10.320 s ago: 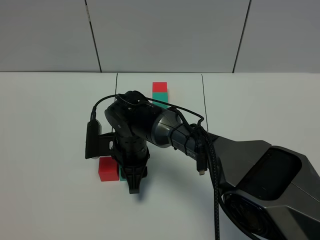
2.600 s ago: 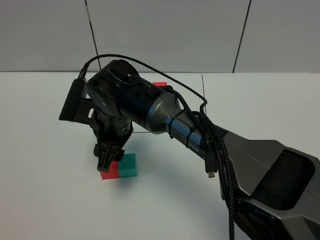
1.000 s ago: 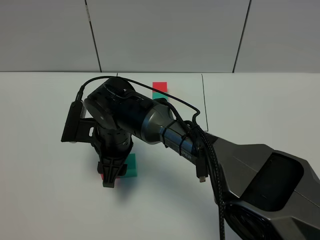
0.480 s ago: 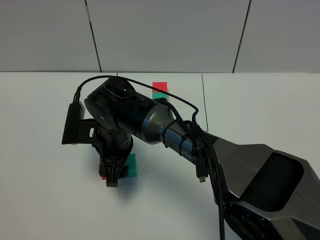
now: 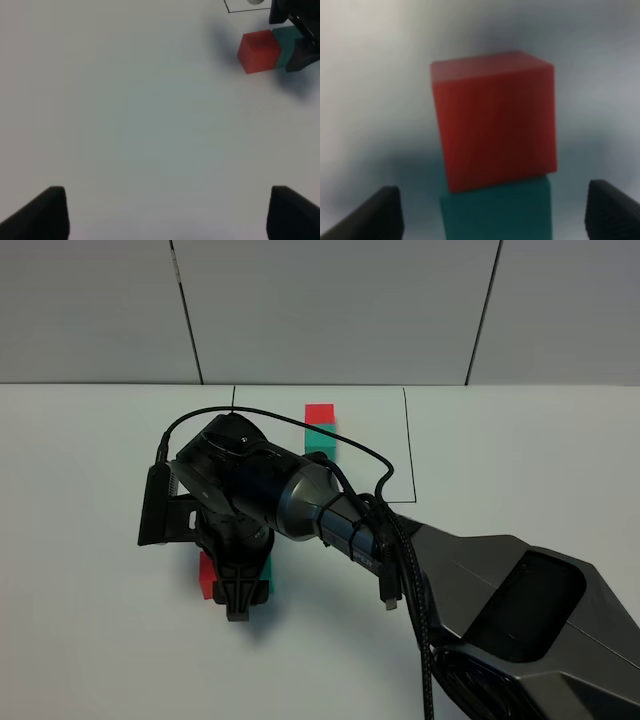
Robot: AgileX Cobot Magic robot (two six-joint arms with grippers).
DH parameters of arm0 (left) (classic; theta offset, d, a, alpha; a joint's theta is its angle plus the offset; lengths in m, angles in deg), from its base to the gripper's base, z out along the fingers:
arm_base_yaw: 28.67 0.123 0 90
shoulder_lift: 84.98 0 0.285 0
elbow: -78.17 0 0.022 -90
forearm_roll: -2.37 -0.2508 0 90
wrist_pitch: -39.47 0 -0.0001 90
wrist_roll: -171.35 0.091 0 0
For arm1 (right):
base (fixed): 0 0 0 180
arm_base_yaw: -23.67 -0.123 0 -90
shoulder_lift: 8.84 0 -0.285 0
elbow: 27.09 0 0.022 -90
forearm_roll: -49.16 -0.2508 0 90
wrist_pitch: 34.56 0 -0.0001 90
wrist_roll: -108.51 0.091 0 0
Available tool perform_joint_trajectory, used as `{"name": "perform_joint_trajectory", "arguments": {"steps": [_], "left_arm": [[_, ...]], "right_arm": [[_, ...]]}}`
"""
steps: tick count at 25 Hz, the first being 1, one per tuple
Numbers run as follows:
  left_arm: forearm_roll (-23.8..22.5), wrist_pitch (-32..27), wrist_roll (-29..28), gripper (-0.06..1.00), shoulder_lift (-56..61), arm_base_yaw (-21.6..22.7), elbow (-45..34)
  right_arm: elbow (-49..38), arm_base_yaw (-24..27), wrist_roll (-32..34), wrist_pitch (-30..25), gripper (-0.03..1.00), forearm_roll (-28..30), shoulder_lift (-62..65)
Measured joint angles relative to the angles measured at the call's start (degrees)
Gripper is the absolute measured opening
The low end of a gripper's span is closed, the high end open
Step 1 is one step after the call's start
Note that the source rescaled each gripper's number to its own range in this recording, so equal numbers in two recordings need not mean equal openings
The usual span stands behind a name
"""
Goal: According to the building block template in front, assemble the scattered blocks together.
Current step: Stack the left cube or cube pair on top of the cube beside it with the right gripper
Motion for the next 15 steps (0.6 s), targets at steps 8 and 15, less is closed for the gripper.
{"name": "perform_joint_trajectory", "arguments": {"steps": [8, 15], "left_arm": [[0.0, 0.0, 0.0, 0.77, 0.0, 0.0, 0.0], [0.0, 0.0, 0.0, 0.77, 0.0, 0.0, 0.0]], "right_arm": [[0.0, 0.0, -0.22, 1.26, 1.0, 0.13, -1.12], [0.0, 0.0, -0.4, 3.15, 1.0, 0.13, -1.68]]}}
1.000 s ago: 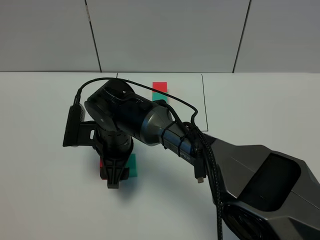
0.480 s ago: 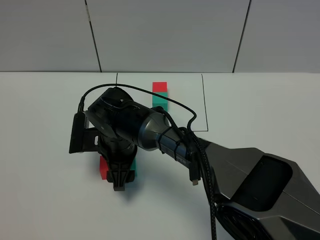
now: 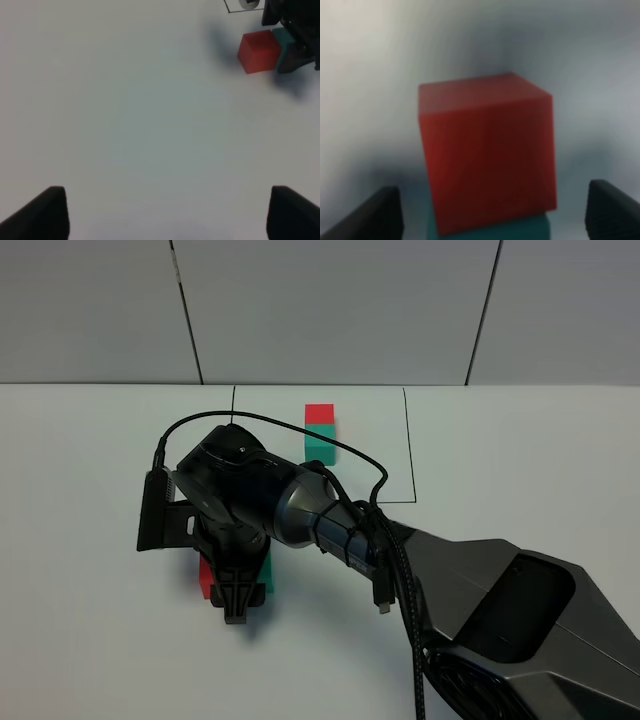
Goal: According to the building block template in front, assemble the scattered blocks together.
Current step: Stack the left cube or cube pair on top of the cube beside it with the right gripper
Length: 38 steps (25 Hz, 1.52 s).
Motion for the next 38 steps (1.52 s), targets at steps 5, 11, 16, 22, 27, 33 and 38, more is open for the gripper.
{"name": "perform_joint_trajectory", "arguments": {"steps": [5, 11, 16, 22, 27, 33, 38], "left_arm": [[0.0, 0.0, 0.0, 0.77, 0.0, 0.0, 0.0], [0.0, 0.0, 0.0, 0.77, 0.0, 0.0, 0.0], [0.0, 0.0, 0.0, 0.77, 0.0, 0.0, 0.0], [0.0, 0.0, -0.04, 0.77, 0.0, 0.0, 0.0], [0.0, 0.0, -0.04, 0.77, 0.0, 0.0, 0.0], [0.0, 0.0, -0.04, 0.77, 0.0, 0.0, 0.0], [0.0, 0.0, -0.04, 0.77, 0.0, 0.0, 0.0]], "right_arm": [[0.0, 0.0, 0.0, 0.54, 1.0, 0.0, -0.73], [0.0, 0.0, -0.08, 0.83, 1.0, -1.02, -1.1], [0.0, 0.0, -0.1, 0.83, 0.99, -1.23, -1.19], [0.06, 0.0, -0.1, 0.63, 0.9, -1.46, -1.4], [0.06, 0.0, -0.15, 0.31, 0.6, -2.2, -1.51], [0.06, 0.05, -0.15, 0.43, 0.06, -2.95, -1.63], [0.06, 0.05, -0.15, 0.47, 0.02, -3.08, -1.63]]}}
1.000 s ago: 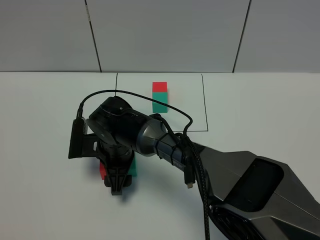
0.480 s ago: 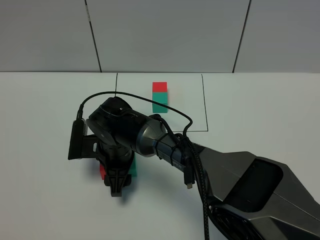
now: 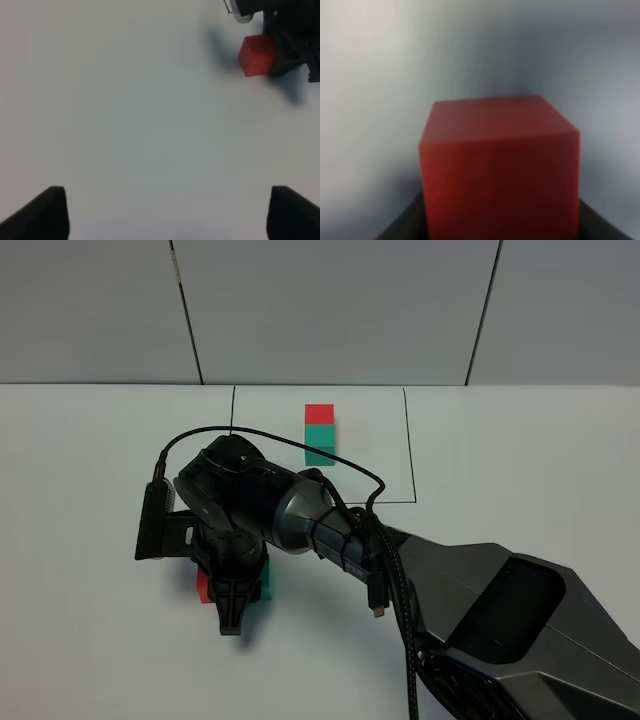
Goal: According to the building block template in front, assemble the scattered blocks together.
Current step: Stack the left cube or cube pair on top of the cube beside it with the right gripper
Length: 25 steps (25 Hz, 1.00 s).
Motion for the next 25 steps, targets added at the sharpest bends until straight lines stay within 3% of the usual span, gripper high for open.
{"name": "perform_joint_trajectory", "arguments": {"steps": [16, 25], "left_arm": [[0.0, 0.0, 0.0, 0.77, 0.0, 0.0, 0.0], [0.0, 0.0, 0.0, 0.77, 0.0, 0.0, 0.0]], "right_arm": [[0.16, 0.59, 3.68, -0.92, 0.02, -0.82, -0.11], [3.44, 2.17, 16.48, -3.11, 0.02, -0.27, -0.95]]}}
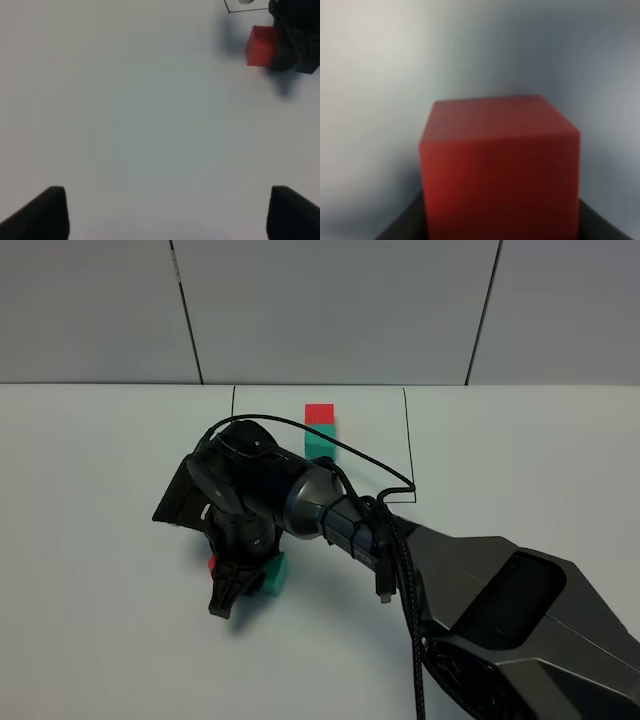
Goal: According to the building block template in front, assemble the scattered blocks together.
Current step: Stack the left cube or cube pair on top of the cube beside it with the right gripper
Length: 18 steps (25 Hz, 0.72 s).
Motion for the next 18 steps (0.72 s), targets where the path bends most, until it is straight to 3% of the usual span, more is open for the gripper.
{"name": "perform_joint_trajectory", "arguments": {"steps": [18], "left_arm": [[0.0, 0.0, 0.0, 0.77, 0.0, 0.0, 0.0]], "right_arm": [[2.74, 4.16, 25.28, -0.13, 0.02, -4.69, -0.23]]}}
